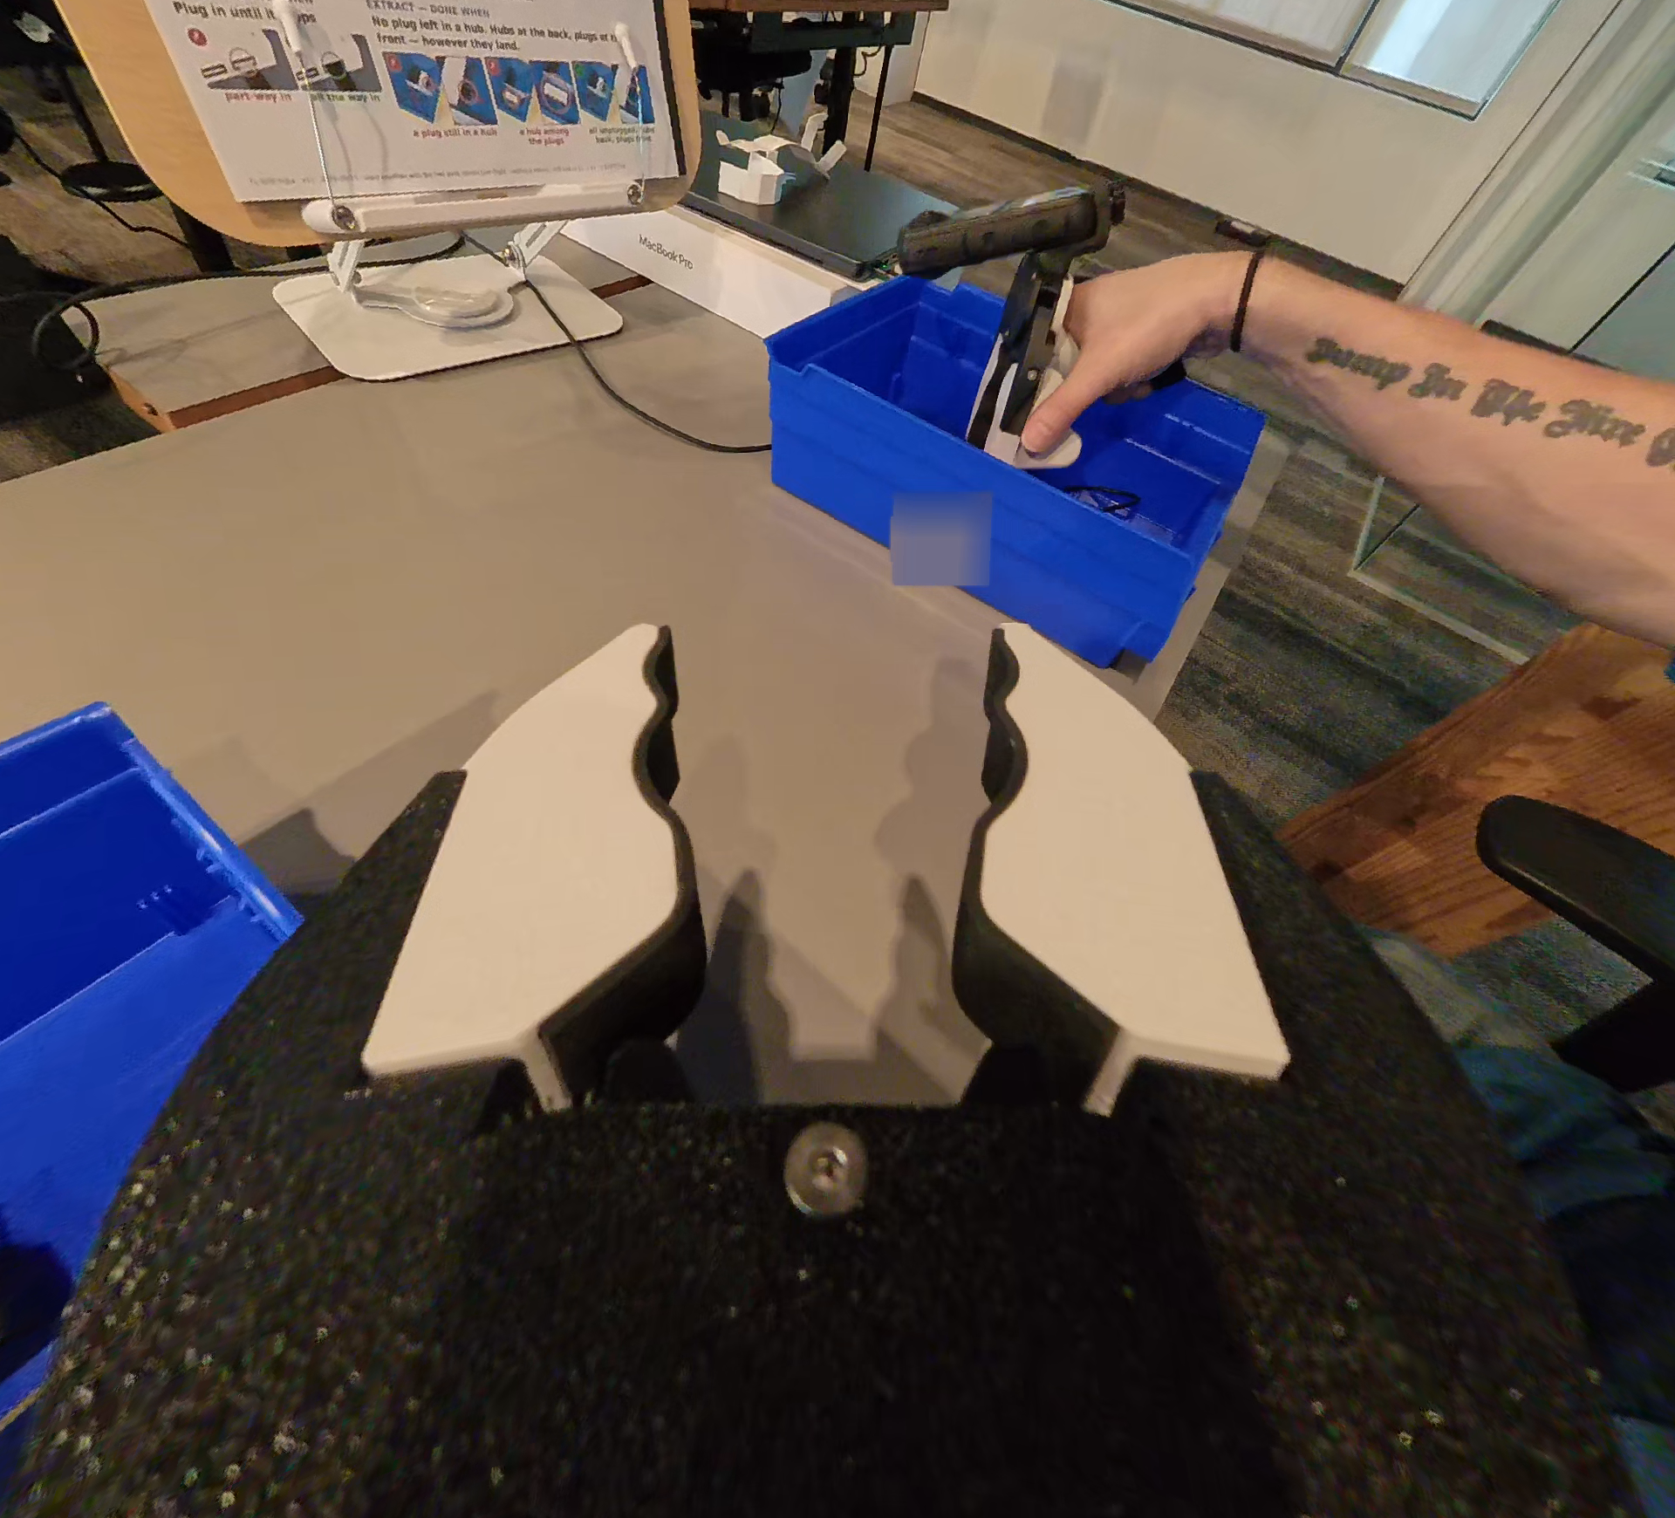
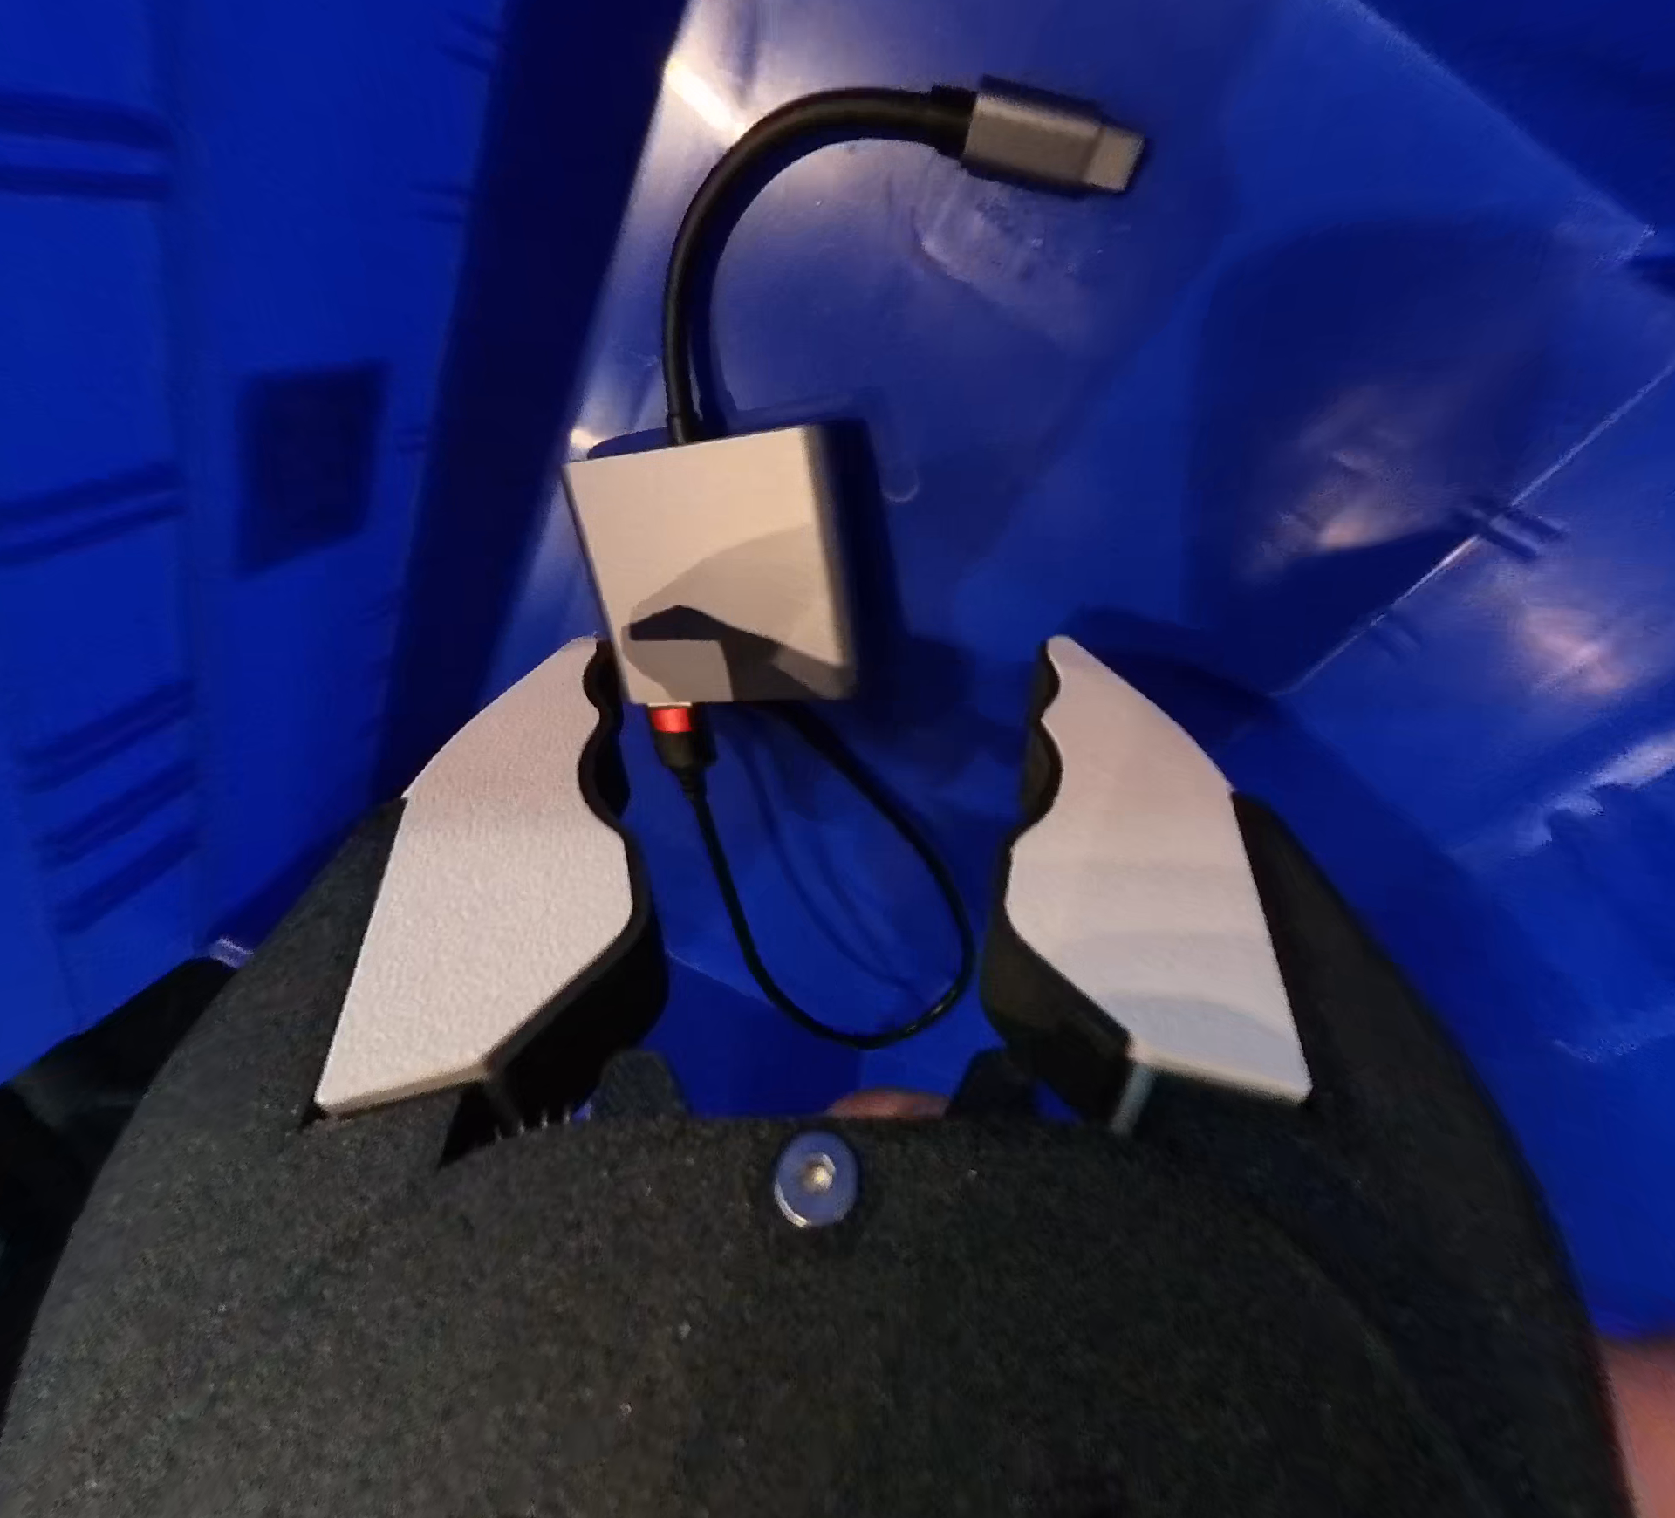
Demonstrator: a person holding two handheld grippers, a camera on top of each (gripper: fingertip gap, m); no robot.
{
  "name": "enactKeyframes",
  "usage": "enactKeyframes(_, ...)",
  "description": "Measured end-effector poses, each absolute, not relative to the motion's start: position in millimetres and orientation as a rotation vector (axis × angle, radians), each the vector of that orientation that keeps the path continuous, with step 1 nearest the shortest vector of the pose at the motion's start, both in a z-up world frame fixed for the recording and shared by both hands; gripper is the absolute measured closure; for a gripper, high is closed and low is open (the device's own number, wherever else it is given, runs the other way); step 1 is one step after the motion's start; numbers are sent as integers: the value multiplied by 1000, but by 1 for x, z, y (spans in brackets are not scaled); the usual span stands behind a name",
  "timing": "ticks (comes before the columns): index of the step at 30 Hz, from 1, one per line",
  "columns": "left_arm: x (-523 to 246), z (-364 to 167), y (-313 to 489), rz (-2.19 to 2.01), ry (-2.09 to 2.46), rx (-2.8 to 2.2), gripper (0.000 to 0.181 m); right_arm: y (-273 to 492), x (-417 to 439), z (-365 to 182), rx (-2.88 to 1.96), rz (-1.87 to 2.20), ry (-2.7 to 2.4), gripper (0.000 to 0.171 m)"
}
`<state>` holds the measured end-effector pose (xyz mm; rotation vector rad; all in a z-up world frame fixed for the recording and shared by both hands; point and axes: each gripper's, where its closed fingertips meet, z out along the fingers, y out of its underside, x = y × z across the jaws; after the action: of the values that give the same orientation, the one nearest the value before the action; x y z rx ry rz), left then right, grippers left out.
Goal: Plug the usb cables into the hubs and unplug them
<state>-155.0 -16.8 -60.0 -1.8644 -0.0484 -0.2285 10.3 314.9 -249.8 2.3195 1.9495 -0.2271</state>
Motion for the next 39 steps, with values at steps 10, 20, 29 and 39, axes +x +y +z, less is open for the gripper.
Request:
enactKeyframes(10, -146, -56, -17, -228, -23, -1856, 118, 303, 15, -259, 2285, -144, 2026, 82)
enactKeyframes(20, -142, -59, -14, -222, -8, -1868, 119, 294, 17, -255, 2213, -209, 2009, 112)
enactKeyframes(29, -138, -63, -10, -215, 9, -1884, 119, 294, 15, -246, 2219, -224, 2068, 114)
enactKeyframes(39, -133, -64, -9, -210, 22, -1889, 119, 280, 12, -218, 2173, -325, 2138, 160)
